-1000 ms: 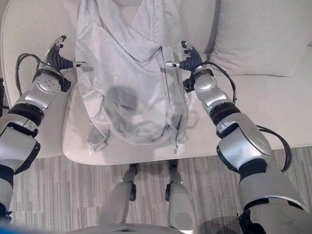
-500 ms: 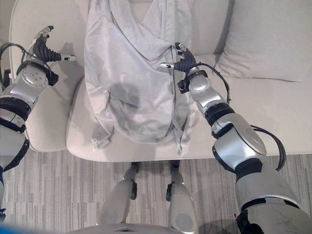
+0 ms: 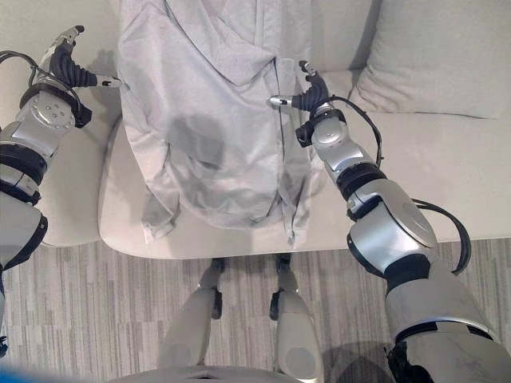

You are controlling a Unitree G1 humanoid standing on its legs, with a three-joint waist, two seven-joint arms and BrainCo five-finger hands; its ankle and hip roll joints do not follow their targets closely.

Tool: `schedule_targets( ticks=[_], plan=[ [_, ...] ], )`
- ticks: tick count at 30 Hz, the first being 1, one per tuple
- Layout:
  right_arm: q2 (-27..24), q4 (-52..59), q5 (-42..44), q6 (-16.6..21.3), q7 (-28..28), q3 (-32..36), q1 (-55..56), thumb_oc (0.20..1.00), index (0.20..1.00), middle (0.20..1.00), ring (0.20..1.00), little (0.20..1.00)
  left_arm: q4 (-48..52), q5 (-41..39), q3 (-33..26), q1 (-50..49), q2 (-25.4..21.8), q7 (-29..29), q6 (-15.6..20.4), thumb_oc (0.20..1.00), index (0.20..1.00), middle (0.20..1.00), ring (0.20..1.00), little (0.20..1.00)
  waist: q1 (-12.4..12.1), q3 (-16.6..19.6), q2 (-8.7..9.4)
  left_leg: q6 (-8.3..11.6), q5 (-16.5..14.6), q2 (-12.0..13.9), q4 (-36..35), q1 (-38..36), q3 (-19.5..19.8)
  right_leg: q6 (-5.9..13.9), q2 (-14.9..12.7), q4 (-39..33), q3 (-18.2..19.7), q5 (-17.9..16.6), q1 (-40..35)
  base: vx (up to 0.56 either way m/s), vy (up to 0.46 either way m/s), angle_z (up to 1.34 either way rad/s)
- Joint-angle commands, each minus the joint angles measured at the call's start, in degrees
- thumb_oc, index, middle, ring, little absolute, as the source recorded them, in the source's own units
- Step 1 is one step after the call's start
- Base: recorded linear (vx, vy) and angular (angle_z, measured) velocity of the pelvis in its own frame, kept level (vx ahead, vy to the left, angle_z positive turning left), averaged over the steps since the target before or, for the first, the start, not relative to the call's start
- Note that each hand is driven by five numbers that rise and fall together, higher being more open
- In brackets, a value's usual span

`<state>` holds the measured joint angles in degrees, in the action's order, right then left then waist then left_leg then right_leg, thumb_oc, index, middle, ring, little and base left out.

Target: Hang the clothes on the sofa on the clothes rack.

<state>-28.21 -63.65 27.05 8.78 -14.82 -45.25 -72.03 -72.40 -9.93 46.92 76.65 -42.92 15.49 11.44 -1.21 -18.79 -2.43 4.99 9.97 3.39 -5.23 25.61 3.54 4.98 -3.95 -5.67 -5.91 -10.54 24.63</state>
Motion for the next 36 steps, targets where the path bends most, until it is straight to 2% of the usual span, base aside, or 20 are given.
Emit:
schedule_targets(
  ticks=[1,9,15,28,36],
  plan=[
    [-1.3,-2.4,-2.5,1.9,-3.5,0.1,-9.7,1.000,1.000,1.000,1.000,1.000,-3.4,0.7,0.8,10.3,-1.4,2.7,0.4,1.000,1.000,1.000,1.000,1.000,0.4,-2.8,2.60,1.91,0.1,-1.3,0.2,1.3,-0.3,7.21,-4.6,0.7,2.6,-1.7,1.2,0.00,0.000,0.00],
    [-2.8,-1.5,-1.9,2.2,-5.1,-0.1,-11.3,1.000,1.000,1.000,1.000,1.000,-3.6,0.0,1.2,11.1,-1.3,3.2,0.2,1.000,1.000,1.000,1.000,1.000,1.1,-3.3,3.24,1.70,0.0,-1.5,0.2,2.1,-0.4,7.15,-4.3,0.7,3.1,-1.8,2.2,0.00,0.000,0.00],
    [-2.6,-2.9,2.1,2.3,-2.6,-1.6,-12.9,1.000,1.000,1.000,1.000,1.000,-4.4,-2.7,1.7,12.5,-0.7,2.3,0.6,1.000,1.000,1.000,1.000,1.000,1.5,-3.4,3.95,1.72,0.0,-1.5,0.2,3.0,-0.5,7.14,-4.2,0.7,3.1,-2.1,3.3,0.00,0.000,0.00],
    [1.3,-4.1,7.6,2.3,2.3,-6.7,-17.1,1.000,1.000,1.000,1.000,1.000,-5.1,-4.3,4.6,15.9,1.9,0.3,1.1,1.000,1.000,1.000,1.000,1.000,1.4,-3.7,4.59,2.07,0.5,-1.3,0.2,4.4,-0.6,7.04,-3.9,0.7,3.2,-2.7,5.0,0.00,-0.001,-0.01],
    [3.7,-5.4,7.9,1.9,2.6,-8.1,-19.5,1.000,1.000,1.000,1.000,1.000,-5.0,-4.8,5.5,17.2,4.1,-0.1,1.2,1.000,1.000,1.000,1.000,1.000,1.0,-3.7,4.63,2.27,0.9,-1.4,0.2,5.0,-0.4,6.98,-3.9,0.7,3.0,-2.9,5.5,0.00,-0.001,0.01]
  ],
)
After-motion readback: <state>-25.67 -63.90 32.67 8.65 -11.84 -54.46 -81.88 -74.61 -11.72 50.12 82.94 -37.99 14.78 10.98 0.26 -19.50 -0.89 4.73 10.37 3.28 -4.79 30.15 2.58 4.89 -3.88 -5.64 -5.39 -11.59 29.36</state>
